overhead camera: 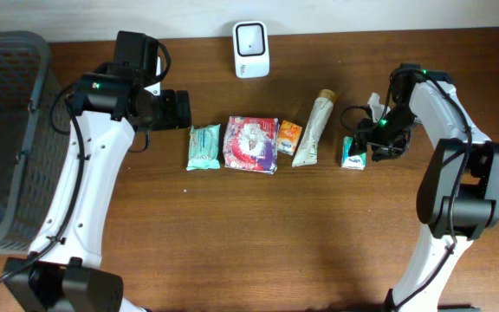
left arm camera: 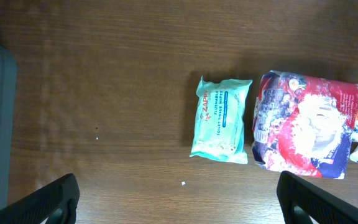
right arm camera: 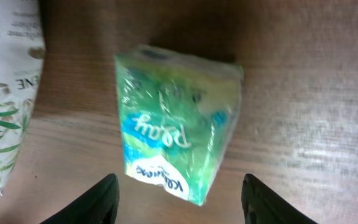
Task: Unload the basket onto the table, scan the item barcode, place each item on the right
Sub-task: 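Lift the small box with the right gripper up to the scanner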
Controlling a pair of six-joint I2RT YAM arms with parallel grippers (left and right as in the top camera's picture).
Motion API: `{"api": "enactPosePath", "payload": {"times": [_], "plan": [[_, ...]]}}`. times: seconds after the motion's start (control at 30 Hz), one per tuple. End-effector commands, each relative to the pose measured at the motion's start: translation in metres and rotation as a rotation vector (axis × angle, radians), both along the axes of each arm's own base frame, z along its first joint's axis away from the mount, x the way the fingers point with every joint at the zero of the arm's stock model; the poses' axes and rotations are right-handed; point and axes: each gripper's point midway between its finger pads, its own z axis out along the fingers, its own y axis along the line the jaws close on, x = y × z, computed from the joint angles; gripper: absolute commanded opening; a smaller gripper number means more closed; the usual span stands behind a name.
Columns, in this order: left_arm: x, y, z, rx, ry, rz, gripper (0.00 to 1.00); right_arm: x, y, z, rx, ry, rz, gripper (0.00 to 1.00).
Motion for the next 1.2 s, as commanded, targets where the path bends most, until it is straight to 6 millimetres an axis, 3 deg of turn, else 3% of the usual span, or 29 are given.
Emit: {"api": "enactPosePath", "payload": {"times": [0.0, 0.07, 0.27, 0.37, 0.47, 0.53, 0.57, 0.7, 0.83, 0.97, 1.07, 1.17], "plan": [[0.0, 0.001, 0.003, 0.017, -0.009, -0.016, 0.99, -0.002, -0.003, 0.001, -0.028, 0.011, -0.018, 0.58], [0.0, 0.001, 0.004, 0.017, -0.009, -0.016, 0.99, 0.002, -0.003, -0.001, -0.026, -0.005, -0.022, 0.57], [0.0, 0.001, 0.004, 0.017, -0.009, -0.016, 0.99, 0.012, 0.002, -0.028, 0.004, -0.065, -0.085, 0.35], [0.0, 0.001, 0.004, 0.017, -0.009, -0.016, 0.99, 0.012, 0.005, -0.03, 0.021, -0.071, -0.087, 0.04], [0.0, 0.001, 0.003, 0.017, -0.009, -0.016, 0.99, 0.019, 0.039, 0.0, 0.291, -0.109, -0.068, 0.04], [0.0, 0.001, 0.004, 0.017, -0.009, -0.016, 0.99, 0.026, 0.061, 0.054, 0.599, -0.212, -0.006, 0.04], [0.0, 0.001, 0.004, 0.017, -0.009, -0.016, 0.99, 0.027, 0.066, 0.084, 0.749, -0.281, 0.017, 0.04], [0.0, 0.001, 0.003, 0.017, -0.009, -0.016, 0.99, 0.024, 0.079, 0.131, 1.007, -0.448, 0.064, 0.04], [0.0, 0.001, 0.004, 0.017, -0.009, -0.016, 0.99, 0.012, 0.102, 0.144, 1.068, -0.497, 0.16, 0.04], [0.0, 0.001, 0.004, 0.017, -0.009, -0.016, 0.99, 0.007, 0.141, 0.158, 1.151, -0.509, 0.23, 0.04], [0.0, 0.001, 0.004, 0.017, -0.009, -0.016, 0.99, -0.004, 0.17, 0.159, 1.17, -0.476, 0.305, 0.04], [0.0, 0.001, 0.004, 0.017, -0.009, -0.016, 0.99, -0.011, 0.183, 0.157, 1.172, -0.453, 0.341, 0.04]]}}
